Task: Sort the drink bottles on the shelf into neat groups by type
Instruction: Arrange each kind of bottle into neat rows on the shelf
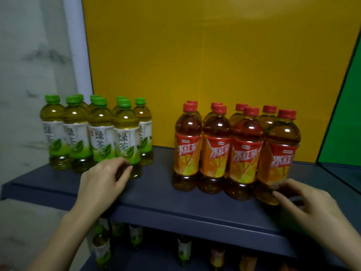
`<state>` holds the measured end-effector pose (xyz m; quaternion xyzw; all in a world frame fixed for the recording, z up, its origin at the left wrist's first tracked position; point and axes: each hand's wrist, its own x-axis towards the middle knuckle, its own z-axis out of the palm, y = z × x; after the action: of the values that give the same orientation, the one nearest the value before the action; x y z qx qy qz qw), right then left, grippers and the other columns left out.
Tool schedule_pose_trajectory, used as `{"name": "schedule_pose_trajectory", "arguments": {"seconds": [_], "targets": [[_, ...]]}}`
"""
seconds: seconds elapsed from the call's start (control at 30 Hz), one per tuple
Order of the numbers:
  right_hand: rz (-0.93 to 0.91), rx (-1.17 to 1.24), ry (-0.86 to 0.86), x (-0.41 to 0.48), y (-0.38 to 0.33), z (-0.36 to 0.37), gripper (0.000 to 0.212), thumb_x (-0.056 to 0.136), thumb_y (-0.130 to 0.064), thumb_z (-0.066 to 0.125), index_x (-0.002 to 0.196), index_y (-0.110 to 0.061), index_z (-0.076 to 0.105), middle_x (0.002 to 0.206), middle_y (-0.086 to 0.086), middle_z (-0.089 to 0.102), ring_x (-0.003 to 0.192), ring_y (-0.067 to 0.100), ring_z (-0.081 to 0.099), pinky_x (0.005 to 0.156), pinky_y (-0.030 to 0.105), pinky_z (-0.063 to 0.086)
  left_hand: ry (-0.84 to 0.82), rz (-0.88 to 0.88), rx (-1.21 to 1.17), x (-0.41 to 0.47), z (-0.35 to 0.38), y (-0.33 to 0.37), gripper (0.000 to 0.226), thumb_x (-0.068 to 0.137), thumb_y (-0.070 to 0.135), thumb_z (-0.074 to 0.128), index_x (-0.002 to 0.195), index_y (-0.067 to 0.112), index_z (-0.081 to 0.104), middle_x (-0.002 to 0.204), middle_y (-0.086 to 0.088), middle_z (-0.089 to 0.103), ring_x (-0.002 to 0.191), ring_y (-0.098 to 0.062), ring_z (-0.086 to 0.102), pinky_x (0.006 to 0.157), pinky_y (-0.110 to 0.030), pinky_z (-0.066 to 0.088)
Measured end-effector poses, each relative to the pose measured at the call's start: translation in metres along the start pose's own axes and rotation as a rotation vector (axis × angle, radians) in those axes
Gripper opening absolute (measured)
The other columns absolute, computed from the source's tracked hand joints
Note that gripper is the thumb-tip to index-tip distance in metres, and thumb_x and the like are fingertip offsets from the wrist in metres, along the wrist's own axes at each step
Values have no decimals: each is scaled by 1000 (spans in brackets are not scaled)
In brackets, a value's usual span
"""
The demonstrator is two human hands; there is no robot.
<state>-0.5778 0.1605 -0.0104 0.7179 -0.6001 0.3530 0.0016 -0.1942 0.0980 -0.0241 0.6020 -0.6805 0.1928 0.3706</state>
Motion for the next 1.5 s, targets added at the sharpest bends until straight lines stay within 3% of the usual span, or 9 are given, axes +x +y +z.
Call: {"name": "schedule_pose_trajectory", "arguments": {"seconds": [0.13,0.37,0.53,0.73,0.83,0.97,1.17,1.27,1.5], "targets": [[-96,29,-30,3,-48,36,7,76,-43,59,82,-46,59,100,-43,53,88,-14,57,65,13,49,10,-26,44,-12,-19,-45,17,80,34,58,83,20,67,77,1,68,70,-23,66,49,-24,38],[-141,154,-45,20,-141,120,15,80,-27,66,88,-40,62,88,-28,64,91,-7,59,73,20,50,-23,-10,-39,-14,-46,-160,42,78,47,40,84,15,68,81,-1,69,75,-25,66,61,-28,44],[-113,325,27,48,-191,169,23,81,-15,67,99,-27,61,95,-8,67,92,-5,60,76,5,44,-12,-31,-145,-4,-56,-215,33,75,36,56,93,11,66,88,-4,69,79,-23,62,64,-28,41],[41,420,12,90,-215,197,51,79,-26,68,125,-18,47,120,-4,56,108,7,54,86,15,43,-143,-180,-387,30,-29,-249,67,71,38,73,128,12,47,125,-5,55,107,-21,55,88,-38,48],[64,431,-39,105,-223,205,63,80,-26,68,135,-16,39,122,-9,50,112,4,47,78,2,41,-225,-261,-659,55,-13,-250,91,55,44,76,133,12,40,131,-6,52,113,-19,53,98,-40,45],[73,468,-71,113,-228,217,65,82,-23,66,138,-20,33,119,-16,47,104,-5,45,69,-8,36,-283,-291,-785,75,8,-244,84,57,33,84,127,18,40,124,-3,56,106,-14,54,92,-31,46],[30,482,-75,115,-227,227,71,75,-42,61,137,-30,29,122,-21,48,112,-3,50,88,10,45,-262,-271,-754,79,26,-247,100,33,72,72,112,28,30,114,7,55,108,-17,57,93,-41,49],[31,466,-67,116,-227,229,76,71,-49,58,138,-31,29,124,-21,48,112,-1,51,96,23,45,-253,-241,-763,78,30,-247,97,37,72,70,112,27,28,114,8,54,108,-16,57,92,-42,50],[47,489,-82,115,-234,232,77,71,-47,58,140,-29,29,126,-20,47,115,0,50,94,19,45,-265,-166,-784,78,30,-243,82,56,60,70,116,24,28,116,10,51,104,-11,54,90,-34,48]]}}
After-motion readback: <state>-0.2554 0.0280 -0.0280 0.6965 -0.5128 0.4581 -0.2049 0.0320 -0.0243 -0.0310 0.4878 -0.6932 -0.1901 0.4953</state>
